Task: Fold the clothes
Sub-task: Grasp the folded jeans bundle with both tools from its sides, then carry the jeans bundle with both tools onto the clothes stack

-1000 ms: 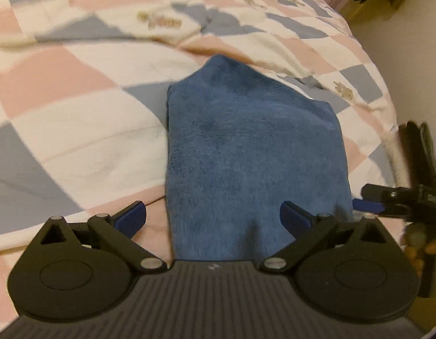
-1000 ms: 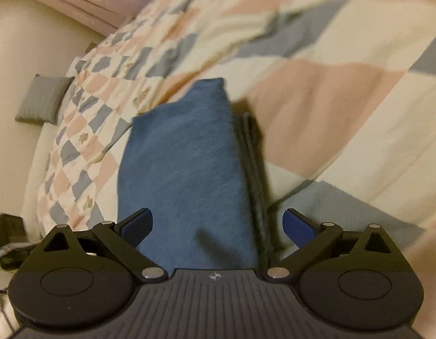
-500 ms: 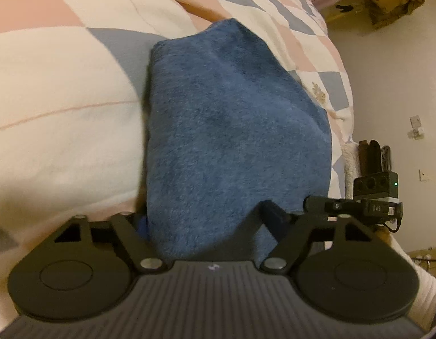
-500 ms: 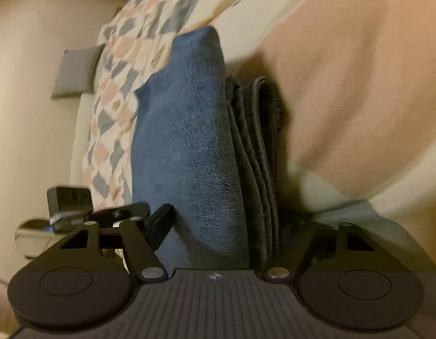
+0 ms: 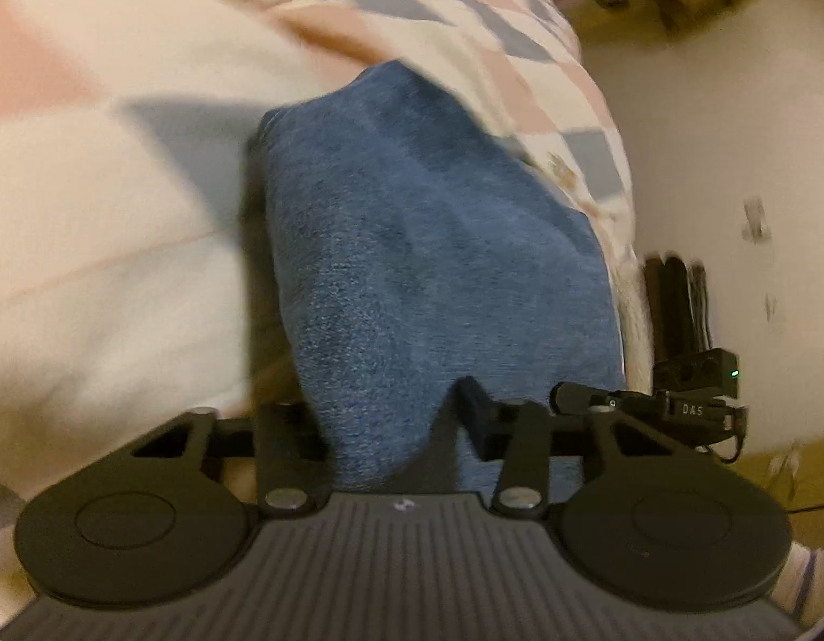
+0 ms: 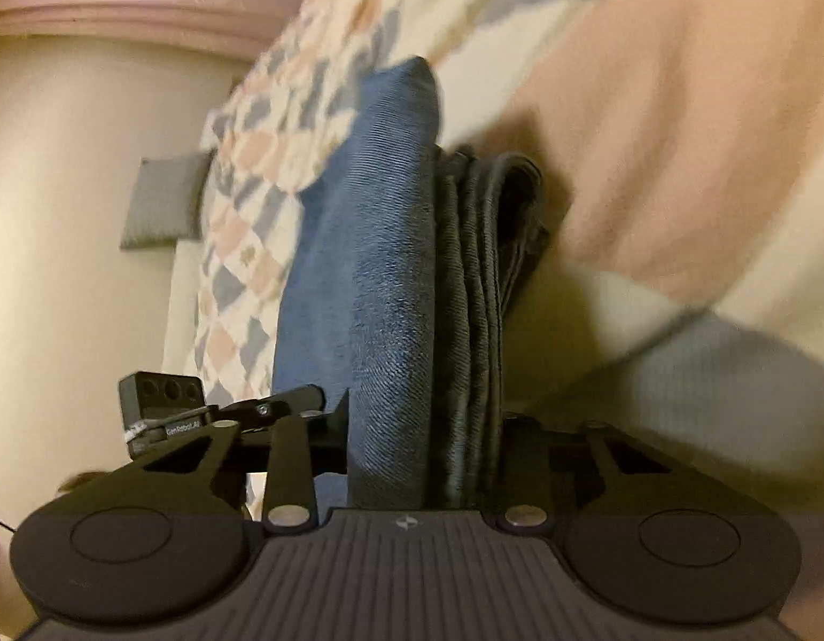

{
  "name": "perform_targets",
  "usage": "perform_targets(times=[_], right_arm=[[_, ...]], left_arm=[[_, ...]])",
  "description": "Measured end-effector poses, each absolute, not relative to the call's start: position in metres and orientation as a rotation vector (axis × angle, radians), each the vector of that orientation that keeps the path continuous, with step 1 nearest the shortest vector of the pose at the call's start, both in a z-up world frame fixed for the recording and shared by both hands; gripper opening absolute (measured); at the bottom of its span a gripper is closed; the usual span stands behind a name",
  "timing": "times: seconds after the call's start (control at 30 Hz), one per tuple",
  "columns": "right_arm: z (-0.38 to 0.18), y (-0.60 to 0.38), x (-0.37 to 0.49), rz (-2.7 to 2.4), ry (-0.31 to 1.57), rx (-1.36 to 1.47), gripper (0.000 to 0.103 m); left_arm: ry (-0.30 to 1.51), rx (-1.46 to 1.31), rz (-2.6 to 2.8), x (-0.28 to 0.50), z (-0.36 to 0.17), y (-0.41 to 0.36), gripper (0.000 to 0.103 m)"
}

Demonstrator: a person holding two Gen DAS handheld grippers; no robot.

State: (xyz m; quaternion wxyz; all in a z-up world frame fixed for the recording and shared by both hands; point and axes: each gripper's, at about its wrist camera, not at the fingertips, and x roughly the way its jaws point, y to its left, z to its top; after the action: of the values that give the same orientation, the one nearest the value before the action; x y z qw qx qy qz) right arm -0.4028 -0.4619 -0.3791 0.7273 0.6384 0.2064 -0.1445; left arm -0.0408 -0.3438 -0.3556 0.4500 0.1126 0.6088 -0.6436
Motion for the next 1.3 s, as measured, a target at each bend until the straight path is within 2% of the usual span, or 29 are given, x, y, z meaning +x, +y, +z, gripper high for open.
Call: perform_targets(times=[0.13,0.27,0.5,0.63,0.77,0.93,1.03,1.07,1.13,1.17,1.27,1.3], right_arm=[[-0.345,-0.432,-0.452,-0.437,0.236,1.427,0.032],[-0.295,-0.406,-0.520,-0.645,-0.013,1.381,0.032],[-0.211,-0.384,-0.639,-1.110,-0.439,1.150,0.032],[-0.205,-0.386,-0.682,-1.306,-0.647,1.088,0.032],[-0.223,-0.399,-0.715,-1.431,-0.746,1.087,0.032],[-0.260,-0.419,-0.741,-1.545,-0.719,1.148,0.034],[-0.276,-0.420,-0.751,-1.579,-0.698,1.201,0.046],[-0.274,-0.419,-0.753,-1.591,-0.682,1.193,0.046],[-0.262,-0.417,-0.756,-1.620,-0.627,1.152,0.049],[-0.255,-0.413,-0.756,-1.650,-0.587,1.120,0.056],[-0.230,-0.400,-0.761,-1.751,-0.448,1.007,0.056],[-0.222,-0.396,-0.764,-1.786,-0.409,0.963,0.056]], left_arm=[[1.399,0.371,-1.750,-0.079,-0.303,-0.381,0.035],[1.267,0.488,-2.020,-0.149,-0.248,-0.450,0.035],[0.967,0.753,-2.601,-0.347,-0.161,-0.613,0.035],[0.763,0.944,-2.829,-0.473,-0.132,-0.679,0.036],[0.650,1.105,-2.904,-0.565,-0.143,-0.713,0.036],[0.652,1.257,-2.908,-0.619,-0.197,-0.732,0.036],[0.621,1.291,-2.937,-0.635,-0.230,-0.739,0.044],[0.640,1.271,-2.951,-0.639,-0.236,-0.745,0.047],[0.643,1.234,-2.958,-0.641,-0.235,-0.749,0.048],[0.638,1.217,-2.960,-0.641,-0.233,-0.749,0.048],[0.529,1.198,-2.915,-0.627,-0.217,-0.741,0.048],[0.482,1.169,-2.894,-0.619,-0.208,-0.736,0.044]])
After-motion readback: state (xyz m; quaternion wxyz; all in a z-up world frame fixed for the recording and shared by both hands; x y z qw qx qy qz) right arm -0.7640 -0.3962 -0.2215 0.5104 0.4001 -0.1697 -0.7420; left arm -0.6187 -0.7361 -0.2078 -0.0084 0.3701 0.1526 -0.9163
